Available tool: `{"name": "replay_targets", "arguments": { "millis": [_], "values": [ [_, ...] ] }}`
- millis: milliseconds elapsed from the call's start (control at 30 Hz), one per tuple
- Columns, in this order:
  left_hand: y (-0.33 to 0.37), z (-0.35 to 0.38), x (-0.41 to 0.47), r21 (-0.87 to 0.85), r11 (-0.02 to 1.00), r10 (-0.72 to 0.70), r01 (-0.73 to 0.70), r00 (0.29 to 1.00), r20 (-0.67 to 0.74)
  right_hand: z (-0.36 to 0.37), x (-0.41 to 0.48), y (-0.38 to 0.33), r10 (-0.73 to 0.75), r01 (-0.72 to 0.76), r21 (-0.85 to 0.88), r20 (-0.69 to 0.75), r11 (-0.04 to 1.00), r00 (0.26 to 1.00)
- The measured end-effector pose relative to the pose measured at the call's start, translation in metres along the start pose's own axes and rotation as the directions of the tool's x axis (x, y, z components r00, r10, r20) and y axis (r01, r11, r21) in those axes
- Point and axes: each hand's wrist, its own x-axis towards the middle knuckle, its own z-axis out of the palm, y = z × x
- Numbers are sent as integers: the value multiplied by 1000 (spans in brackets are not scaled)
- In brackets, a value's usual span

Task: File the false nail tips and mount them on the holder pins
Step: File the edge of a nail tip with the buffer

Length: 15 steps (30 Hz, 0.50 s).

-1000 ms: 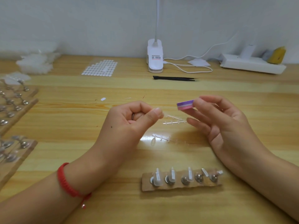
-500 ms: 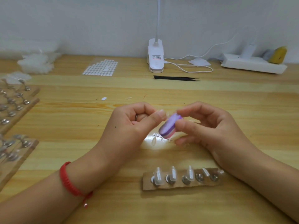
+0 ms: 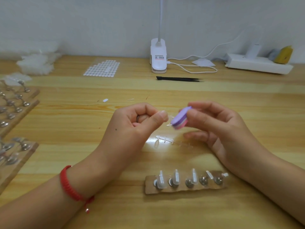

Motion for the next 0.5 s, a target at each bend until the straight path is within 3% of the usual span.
{"name": "replay_targets", "arguments": {
  "millis": [100, 233, 500],
  "values": [
    [-1, 0, 0, 7, 1000, -7, 7, 999, 31, 6, -4, 1, -10, 17, -103, 74, 995, 997],
    [-1, 0, -1, 9, 1000, -6, 6, 998, 61, 1, 0, -1, 8, -5, 44, -65, 999, 998],
    [0, 0, -1, -17, 1000, -1, 1, 1000, 20, 0, 0, -3, 33, -34, 14, 21, 999, 999]
  ]
}}
